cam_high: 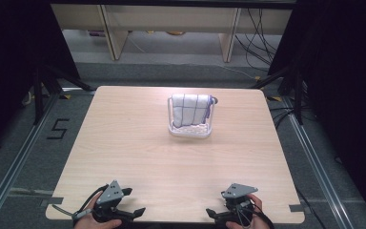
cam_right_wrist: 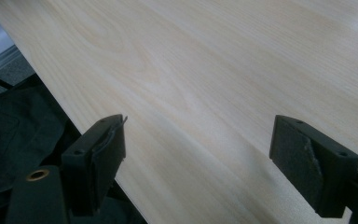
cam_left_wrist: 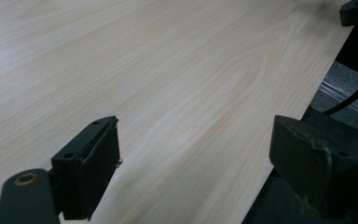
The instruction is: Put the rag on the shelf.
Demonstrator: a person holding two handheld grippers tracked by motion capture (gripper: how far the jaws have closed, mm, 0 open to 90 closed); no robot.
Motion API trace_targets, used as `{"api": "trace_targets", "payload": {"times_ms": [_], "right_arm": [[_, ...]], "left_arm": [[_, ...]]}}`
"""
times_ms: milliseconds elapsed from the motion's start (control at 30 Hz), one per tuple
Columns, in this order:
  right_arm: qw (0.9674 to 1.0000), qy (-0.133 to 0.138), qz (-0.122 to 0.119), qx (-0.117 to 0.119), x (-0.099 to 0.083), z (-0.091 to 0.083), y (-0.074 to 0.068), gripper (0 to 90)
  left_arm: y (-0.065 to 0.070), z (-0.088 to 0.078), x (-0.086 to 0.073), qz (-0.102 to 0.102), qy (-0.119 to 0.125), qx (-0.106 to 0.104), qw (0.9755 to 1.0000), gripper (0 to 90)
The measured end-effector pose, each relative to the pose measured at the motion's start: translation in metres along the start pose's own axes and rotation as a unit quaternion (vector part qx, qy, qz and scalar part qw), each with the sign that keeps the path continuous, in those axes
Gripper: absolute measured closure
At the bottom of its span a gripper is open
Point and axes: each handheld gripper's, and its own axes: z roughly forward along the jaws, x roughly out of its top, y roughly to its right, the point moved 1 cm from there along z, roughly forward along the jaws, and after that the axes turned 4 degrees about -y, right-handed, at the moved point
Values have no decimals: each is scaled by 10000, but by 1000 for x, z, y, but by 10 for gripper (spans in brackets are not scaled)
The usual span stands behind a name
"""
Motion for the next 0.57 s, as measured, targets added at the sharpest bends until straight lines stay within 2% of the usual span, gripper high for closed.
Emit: {"api": "trace_targets", "payload": {"times_ms": [33,67,100,133,167,200,267,300,367,433,500,533,567], "right_arm": [[9999,-56,100,-23,0,-1,-2,193],[9999,-124,60,-16,0,-1,-1,193],[9999,-131,69,-12,0,-1,-2,193],[10000,-52,-19,-64,0,1,-2,193],[9999,-107,7,-34,0,1,-3,193],[9998,-163,-68,-52,0,1,-2,193],[9998,-126,-172,-39,1,1,-1,193],[9999,-146,-71,-57,1,0,-2,193],[9999,-27,-83,-101,0,2,-2,193],[9999,-22,-63,-114,0,2,-2,193],[9999,-141,-63,-75,1,0,-2,193],[9999,-51,-119,-101,1,2,-2,193],[9999,-140,-66,-51,1,1,-3,194]], "left_arm": [[1,1,0,-87,74,29,9999,154],[-2,1,-1,-40,9,39,10000,155],[-2,1,-1,-105,7,36,9999,154],[-3,1,-1,-88,-2,39,10000,154],[-3,1,-1,-89,-17,37,10000,154],[-3,2,-1,-132,84,75,9998,154],[-4,1,-1,-58,-32,87,9999,154],[-3,2,-1,-106,-4,72,9999,154],[-3,2,-1,-112,-25,83,9999,154],[-3,2,-1,-101,-23,92,9999,154],[-4,1,-1,-74,-37,90,9999,154],[-5,0,-1,-5,-138,77,9999,154],[-5,0,-2,-9,-149,82,9999,155]]}}
